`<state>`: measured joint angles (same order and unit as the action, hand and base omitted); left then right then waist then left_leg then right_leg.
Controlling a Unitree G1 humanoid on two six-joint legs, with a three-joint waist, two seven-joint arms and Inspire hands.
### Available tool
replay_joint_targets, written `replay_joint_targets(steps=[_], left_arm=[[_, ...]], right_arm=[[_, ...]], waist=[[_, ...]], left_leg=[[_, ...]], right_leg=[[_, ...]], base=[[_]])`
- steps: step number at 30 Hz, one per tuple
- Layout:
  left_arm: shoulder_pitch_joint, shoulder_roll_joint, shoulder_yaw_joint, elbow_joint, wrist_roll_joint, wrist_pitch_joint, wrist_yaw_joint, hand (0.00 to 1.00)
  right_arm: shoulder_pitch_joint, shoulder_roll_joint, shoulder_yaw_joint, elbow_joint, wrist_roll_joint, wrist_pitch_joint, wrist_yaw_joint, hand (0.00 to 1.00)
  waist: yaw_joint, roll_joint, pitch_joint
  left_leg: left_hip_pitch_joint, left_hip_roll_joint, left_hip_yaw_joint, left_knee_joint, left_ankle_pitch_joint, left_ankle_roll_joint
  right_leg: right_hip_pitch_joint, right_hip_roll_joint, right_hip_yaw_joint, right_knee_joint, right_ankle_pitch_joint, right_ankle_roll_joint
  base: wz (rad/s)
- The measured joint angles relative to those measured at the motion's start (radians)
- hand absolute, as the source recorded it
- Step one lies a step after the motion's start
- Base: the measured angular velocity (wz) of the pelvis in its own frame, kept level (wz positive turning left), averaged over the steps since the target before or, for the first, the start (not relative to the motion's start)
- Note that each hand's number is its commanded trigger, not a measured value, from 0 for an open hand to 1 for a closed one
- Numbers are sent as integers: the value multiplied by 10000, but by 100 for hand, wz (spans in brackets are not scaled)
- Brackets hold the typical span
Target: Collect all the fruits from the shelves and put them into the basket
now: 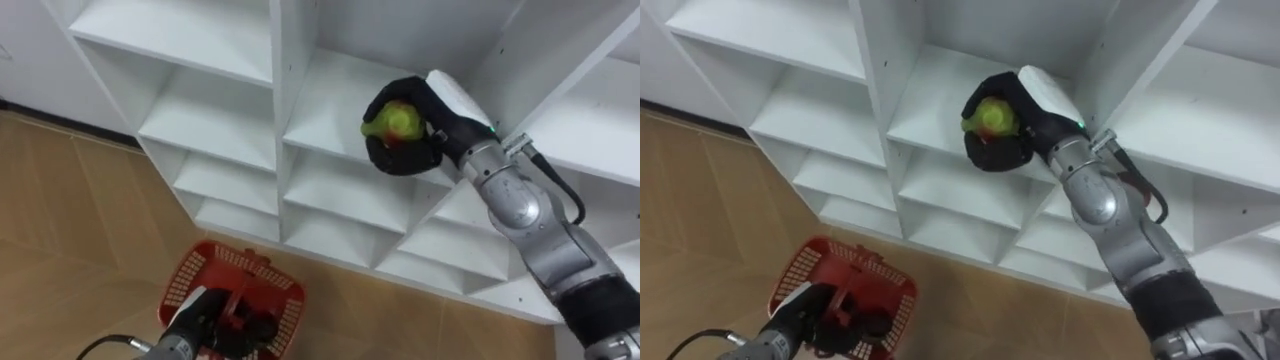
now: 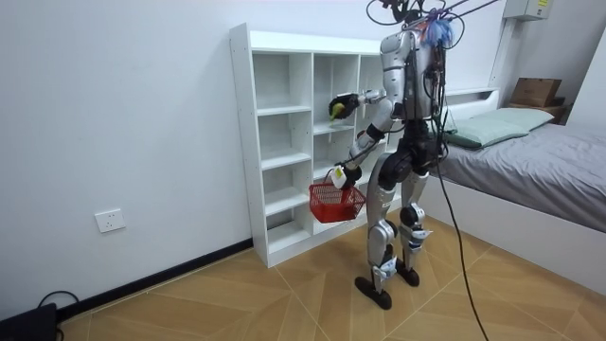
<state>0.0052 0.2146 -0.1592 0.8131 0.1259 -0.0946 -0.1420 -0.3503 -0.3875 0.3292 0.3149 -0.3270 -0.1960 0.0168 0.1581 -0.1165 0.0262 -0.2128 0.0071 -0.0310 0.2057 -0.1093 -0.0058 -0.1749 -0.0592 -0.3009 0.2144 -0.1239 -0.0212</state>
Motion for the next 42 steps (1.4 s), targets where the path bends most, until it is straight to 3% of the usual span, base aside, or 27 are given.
replay_joint_targets(steps=[3,8,15,28,33,42], left_arm=[[6,2,-4,-4,-25,0,27,100],[-10,-7,13,-79,-64,-9,37,100],[-11,-34,-47,-100,-139,-468,37,100],[-117,-98,-683,-96,-581,-676,175,100],[-233,-229,-693,-105,-581,-1074,235,100],[-345,-270,-851,-859,-959,-1288,211,100]], right_arm=[[790,62,8,-852,-220,41,275,100],[1090,252,1,-1174,-332,139,523,100],[2059,420,33,-1991,-345,-11,946,100],[2774,710,199,-1600,-326,-29,1102,100],[2773,758,222,-1590,-338,-192,1125,100],[2763,765,224,-1129,-340,-377,961,100]], waist=[[-103,86,-54],[-206,138,-93],[-357,258,-156],[-566,416,-93],[-701,414,-94],[-732,447,-78]], left_leg=[[33,10,68,0,1,0],[204,100,423,-2,0,-1],[479,129,617,-75,-5,-7],[435,163,778,-87,-42,-7],[334,155,773,-80,-43,-5],[241,160,780,-71,-48,-2]], right_leg=[[-1,16,136,9,11,-13],[-3,99,515,36,75,-34],[114,140,761,59,91,-51],[-8,185,971,55,118,-42],[-86,177,952,50,119,-42],[-190,166,905,51,120,-43]], base=[[-5],[-21],[-10],[-4],[0],[1]])
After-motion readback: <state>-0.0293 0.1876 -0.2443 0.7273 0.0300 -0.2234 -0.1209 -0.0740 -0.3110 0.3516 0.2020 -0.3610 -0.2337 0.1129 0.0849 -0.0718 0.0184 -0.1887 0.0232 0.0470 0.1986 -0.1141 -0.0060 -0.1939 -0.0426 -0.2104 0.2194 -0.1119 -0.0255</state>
